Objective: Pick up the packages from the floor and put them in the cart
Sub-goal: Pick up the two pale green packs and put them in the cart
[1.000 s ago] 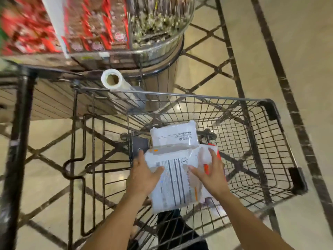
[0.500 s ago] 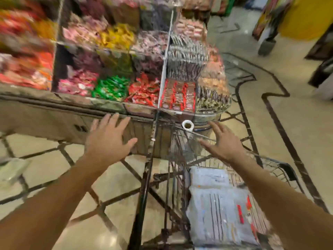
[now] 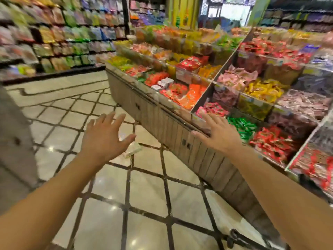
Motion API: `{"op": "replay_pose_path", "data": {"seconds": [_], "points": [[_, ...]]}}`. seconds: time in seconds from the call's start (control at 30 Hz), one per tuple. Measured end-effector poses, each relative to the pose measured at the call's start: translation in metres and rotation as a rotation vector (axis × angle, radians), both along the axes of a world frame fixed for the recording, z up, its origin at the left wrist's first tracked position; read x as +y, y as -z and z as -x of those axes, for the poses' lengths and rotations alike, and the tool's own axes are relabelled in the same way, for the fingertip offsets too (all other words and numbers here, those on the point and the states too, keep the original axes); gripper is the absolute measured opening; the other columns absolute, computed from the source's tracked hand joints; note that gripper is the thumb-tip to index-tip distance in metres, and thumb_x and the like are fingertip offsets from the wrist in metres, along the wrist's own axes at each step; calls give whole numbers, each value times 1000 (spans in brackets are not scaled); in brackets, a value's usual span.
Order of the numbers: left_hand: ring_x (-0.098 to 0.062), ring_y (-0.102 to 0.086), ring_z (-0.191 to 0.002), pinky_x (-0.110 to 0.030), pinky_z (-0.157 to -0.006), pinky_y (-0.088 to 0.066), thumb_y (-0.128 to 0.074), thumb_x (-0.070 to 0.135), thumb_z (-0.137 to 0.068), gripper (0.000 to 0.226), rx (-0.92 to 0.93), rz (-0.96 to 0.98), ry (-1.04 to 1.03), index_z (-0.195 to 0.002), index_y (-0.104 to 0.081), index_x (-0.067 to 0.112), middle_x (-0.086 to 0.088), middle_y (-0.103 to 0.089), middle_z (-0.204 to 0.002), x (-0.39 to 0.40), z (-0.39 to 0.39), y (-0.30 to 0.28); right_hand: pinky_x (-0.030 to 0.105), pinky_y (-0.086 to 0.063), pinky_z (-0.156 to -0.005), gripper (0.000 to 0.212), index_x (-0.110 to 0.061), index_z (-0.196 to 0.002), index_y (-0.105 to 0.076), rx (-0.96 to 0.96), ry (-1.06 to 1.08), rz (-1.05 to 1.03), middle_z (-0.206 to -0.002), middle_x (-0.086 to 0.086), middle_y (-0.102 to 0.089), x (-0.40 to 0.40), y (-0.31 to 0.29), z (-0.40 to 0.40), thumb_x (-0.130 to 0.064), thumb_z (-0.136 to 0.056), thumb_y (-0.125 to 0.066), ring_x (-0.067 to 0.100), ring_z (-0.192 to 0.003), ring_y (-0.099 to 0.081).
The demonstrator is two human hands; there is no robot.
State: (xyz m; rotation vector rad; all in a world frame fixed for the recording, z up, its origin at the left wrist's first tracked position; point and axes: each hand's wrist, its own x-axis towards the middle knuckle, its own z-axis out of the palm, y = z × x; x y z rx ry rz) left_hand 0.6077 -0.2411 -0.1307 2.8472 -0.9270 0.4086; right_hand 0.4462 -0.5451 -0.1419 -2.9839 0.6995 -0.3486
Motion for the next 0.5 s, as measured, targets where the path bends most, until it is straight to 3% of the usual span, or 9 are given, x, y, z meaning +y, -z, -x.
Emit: {"op": "replay_pose_path", "data": {"seconds": [0.07, 0.23, 0.5], "points": [[-36, -40, -147, -56, -116, -36, -41, 77, -90, 87, -6, 29, -89, -158, -41, 24, -14, -45, -160, 36, -30, 4, 60, -36, -119, 104, -39, -164, -26, -2, -93, 3, -169, 2, -36, 25, 1, -54, -98, -80, -12, 33, -154, -33], [-34, -36, -150, -55, -118, -35, -39, 77, -89, 88, 42, -5, -247, -160, -35, 26, -10, -40, -163, 87, -100, 26, 58, -37, -119, 98, -36, -165, -25, 6, -274, -19, -169, 6, -35, 70, 21, -186, -92, -85, -27, 32, -155, -33], [-37, -43, -145, -56, -115, -38, -44, 75, -92, 85, 79, -78, -344, -160, -36, 24, -15, -48, -157, 90, -252, 54, 56, -42, -114, 90, -40, -166, -19, 90, -374, -77, -171, 0, -30, 69, 63, -376, -87, -91, -34, 29, -155, -31]]}}
